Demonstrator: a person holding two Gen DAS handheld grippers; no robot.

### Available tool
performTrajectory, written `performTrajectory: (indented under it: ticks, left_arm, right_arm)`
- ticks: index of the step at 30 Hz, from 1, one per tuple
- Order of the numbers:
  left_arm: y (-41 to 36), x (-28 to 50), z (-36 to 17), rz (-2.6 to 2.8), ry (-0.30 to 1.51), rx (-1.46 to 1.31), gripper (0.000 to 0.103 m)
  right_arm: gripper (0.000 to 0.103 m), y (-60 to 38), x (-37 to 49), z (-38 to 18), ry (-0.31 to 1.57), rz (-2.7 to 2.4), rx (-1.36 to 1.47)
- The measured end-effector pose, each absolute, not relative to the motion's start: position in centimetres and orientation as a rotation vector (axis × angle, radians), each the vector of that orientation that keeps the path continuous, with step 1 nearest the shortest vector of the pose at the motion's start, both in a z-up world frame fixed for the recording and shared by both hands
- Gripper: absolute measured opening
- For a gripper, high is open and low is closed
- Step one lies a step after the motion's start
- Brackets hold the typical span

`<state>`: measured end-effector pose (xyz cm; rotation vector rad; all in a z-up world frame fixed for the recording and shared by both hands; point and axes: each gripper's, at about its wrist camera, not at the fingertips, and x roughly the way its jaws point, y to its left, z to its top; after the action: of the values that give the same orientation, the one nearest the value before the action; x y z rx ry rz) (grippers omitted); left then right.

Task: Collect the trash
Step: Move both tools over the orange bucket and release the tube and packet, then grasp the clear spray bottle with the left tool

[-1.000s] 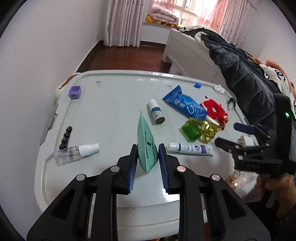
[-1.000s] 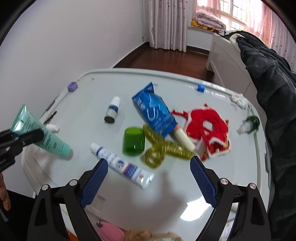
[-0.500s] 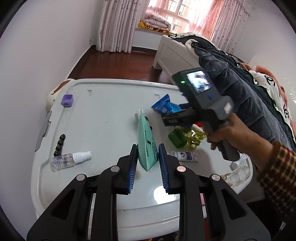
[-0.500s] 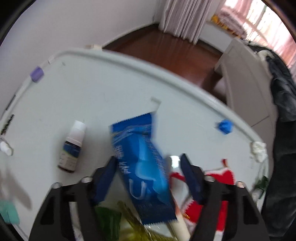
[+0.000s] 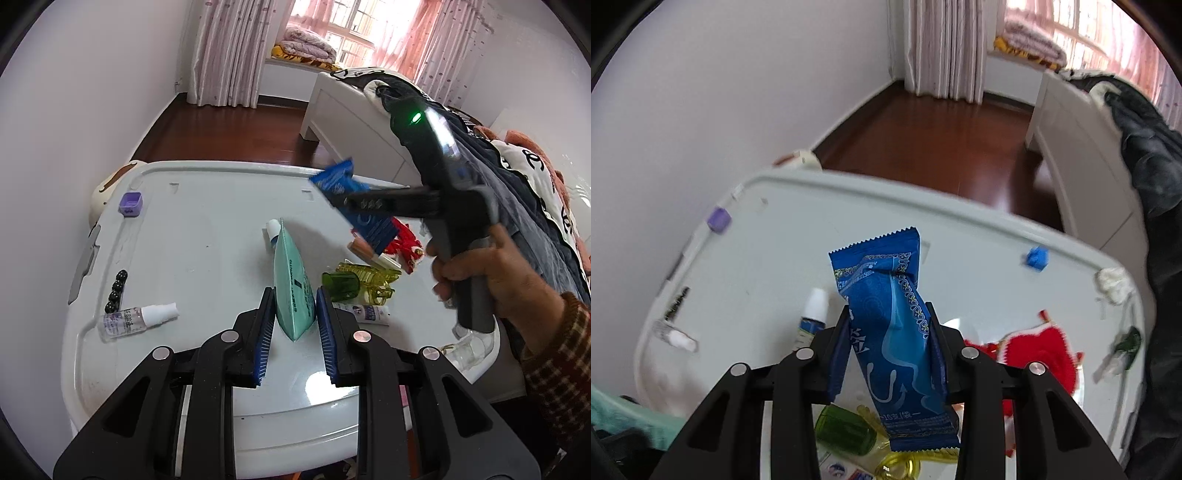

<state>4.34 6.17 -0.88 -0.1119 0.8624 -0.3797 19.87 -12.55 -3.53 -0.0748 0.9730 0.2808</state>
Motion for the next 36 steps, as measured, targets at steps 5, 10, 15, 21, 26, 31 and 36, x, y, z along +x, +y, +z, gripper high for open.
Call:
performTrajectory:
  ticks: [5, 10, 15, 21, 26, 31, 36]
  left_arm:
    - [5.6, 3.2, -0.3, -0.413, 0.844, -0.081, 0.023]
    - [4.8, 0.0, 0.4, -0.454, 0.844, -0.034, 0.023]
    - [3.3, -5.6, -1.6, -0.534, 0.93, 0.004, 0.023]
    - [1.2, -11.1, -6.9, -0.621, 1.143, 0.02, 0.023]
    - [1.7, -12.6, -9.1, -0.596, 1.251, -0.039, 0.052]
    - [3.1, -11.6, -7.6, -0.538, 1.187, -0.049, 0.056]
    - [2.3, -8.7, -4.7, -0.493, 1.106, -0.008, 0.061]
  right_arm:
    - [0.037, -13.7, 16.4, 0.2, 0.916, 0.308, -0.016]
    - [0.037, -14.6, 7.4, 1.7, 0.893, 0.377, 0.029]
    - [0.037, -16.4, -3.1, -2.4, 1.021, 0.415, 0.124]
    - [0.046, -16.1, -10.3, -10.5, 1.249, 0.412, 0.17]
    - [0.078, -17.3, -11.8, -12.5, 1.323, 0.306, 0.157]
    - [0.079, -20.8, -10.5, -8.9, 1.192, 0.235, 0.232]
    - [0.093, -24.7, -7.4, -0.8, 0.924, 0.125, 0.174]
